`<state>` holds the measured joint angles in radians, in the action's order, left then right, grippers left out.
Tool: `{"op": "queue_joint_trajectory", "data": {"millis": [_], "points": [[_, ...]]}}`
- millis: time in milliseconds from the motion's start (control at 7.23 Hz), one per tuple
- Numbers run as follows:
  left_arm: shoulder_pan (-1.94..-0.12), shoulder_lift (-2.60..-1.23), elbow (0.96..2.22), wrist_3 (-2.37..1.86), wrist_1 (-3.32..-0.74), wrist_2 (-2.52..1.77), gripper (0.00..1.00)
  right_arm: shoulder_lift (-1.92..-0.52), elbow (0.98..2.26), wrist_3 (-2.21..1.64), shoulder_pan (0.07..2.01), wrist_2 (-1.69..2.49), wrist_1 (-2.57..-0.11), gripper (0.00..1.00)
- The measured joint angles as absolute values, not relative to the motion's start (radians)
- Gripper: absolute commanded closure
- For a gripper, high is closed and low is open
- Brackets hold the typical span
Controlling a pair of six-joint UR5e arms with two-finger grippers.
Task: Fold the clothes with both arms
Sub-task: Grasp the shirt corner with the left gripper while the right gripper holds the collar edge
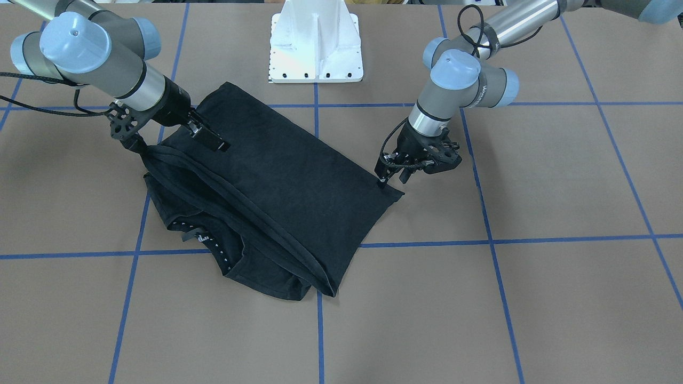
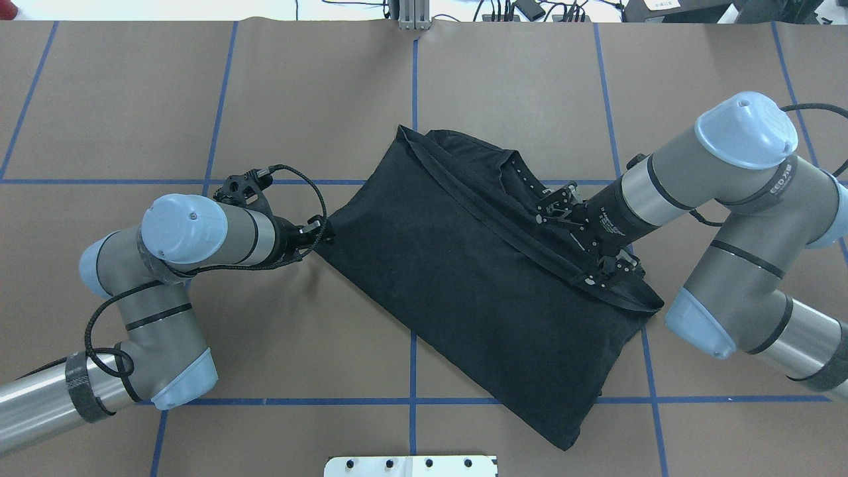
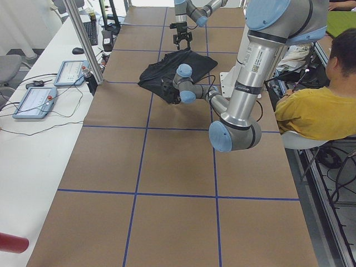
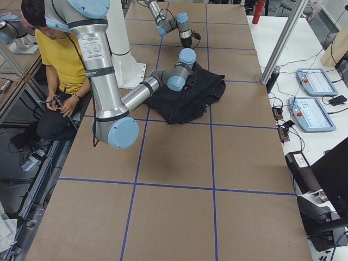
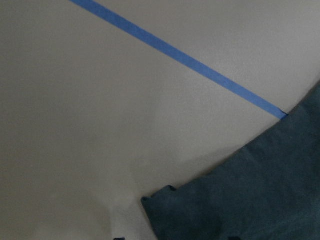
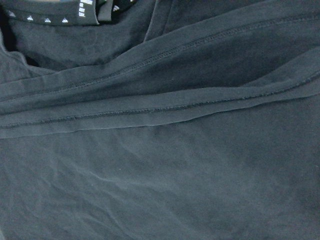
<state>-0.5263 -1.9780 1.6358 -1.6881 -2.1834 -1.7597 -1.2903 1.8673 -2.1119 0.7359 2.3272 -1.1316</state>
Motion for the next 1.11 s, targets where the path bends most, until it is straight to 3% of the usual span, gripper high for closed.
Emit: {"op": "queue_joint_trajectory", "data": {"millis": [277,553,691,830,1106], "points": [[-0.524,-1.980,1.624,-1.682,-2.183,-1.760,0.36,-1.289,1.864,-2.105,0.745,2.327,-1.132,0.00],[-0.523,-1.985,1.614,-1.678,-2.184,-1.759,0.56,-1.291,1.866,-2.105,0.750,2.328,-1.132,0.00],[-0.523,-1.988,1.606,-1.677,-2.185,-1.758,0.88,-1.291,1.867,-2.105,0.752,2.330,-1.132,0.00],[-0.524,-1.990,1.597,-1.676,-2.186,-1.757,1.00,-1.292,1.868,-2.105,0.755,2.331,-1.132,0.00],[-0.527,-1.991,1.590,-1.672,-2.187,-1.755,1.00,-1.294,1.869,-2.105,0.758,2.332,-1.132,0.00]]}}
